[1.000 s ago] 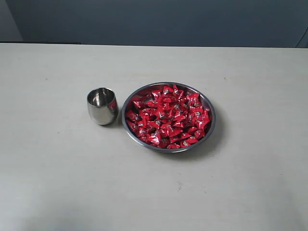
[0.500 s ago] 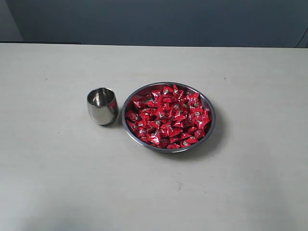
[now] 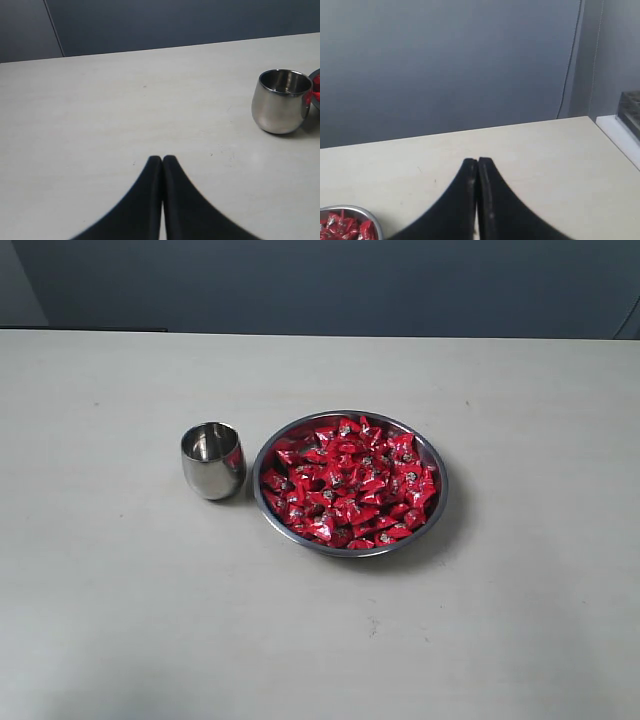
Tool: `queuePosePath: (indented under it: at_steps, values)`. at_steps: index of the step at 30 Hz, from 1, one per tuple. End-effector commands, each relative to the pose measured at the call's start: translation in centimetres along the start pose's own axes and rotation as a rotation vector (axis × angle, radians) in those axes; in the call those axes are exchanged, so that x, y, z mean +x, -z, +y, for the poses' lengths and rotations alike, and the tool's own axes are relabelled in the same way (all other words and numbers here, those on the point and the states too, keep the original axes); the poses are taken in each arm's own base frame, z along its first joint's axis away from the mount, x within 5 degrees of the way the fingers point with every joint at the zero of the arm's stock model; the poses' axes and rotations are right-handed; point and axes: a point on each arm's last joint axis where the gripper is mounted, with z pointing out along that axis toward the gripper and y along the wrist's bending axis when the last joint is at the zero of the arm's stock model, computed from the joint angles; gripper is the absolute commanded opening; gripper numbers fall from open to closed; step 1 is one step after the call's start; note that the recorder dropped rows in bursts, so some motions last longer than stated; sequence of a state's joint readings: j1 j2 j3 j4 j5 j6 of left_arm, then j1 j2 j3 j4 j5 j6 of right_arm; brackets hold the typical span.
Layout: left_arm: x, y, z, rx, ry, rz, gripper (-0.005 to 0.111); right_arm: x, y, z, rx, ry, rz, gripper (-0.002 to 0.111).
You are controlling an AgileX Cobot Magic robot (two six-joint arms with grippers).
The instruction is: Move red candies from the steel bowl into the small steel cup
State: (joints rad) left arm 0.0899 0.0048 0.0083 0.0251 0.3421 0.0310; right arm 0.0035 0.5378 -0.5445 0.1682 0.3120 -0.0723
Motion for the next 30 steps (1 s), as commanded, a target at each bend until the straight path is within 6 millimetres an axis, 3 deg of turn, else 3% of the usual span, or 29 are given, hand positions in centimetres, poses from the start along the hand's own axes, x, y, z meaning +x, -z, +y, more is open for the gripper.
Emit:
queuePosePath:
  at_steps: [1,7,11,19,25,30]
  values:
    - [-0.3,0.1,0.0,0.001,-0.001,-0.019,0.000,-0.3,0.0,0.2,-0.020,-0.065,-0.012,0.000]
    - [-0.3,0.1,0.0,0.001,-0.001,-0.019,0.000,0.2,-1.2,0.7,-0.074,-0.250,0.066,0.000]
    - [-0.3,0.1,0.0,0.001,-0.001,-0.019,0.000,1.6,-3.1,1.2,-0.120,-0.223,0.235,0.000]
    - [-0.3,0.1,0.0,0.001,-0.001,-0.019,0.000,5.0,-7.4,3.2,-0.419,-0.101,0.523,0.002]
    - [-0.3,0.1,0.0,0.001,-0.001,-0.019,0.000,6.8,-9.7,3.8,-0.552,-0.092,0.644,0.022]
    - [-0.3,0.1,0.0,0.001,-0.001,-0.019,0.000,6.6,-11.9,4.2,-0.616,-0.107,0.711,0.038]
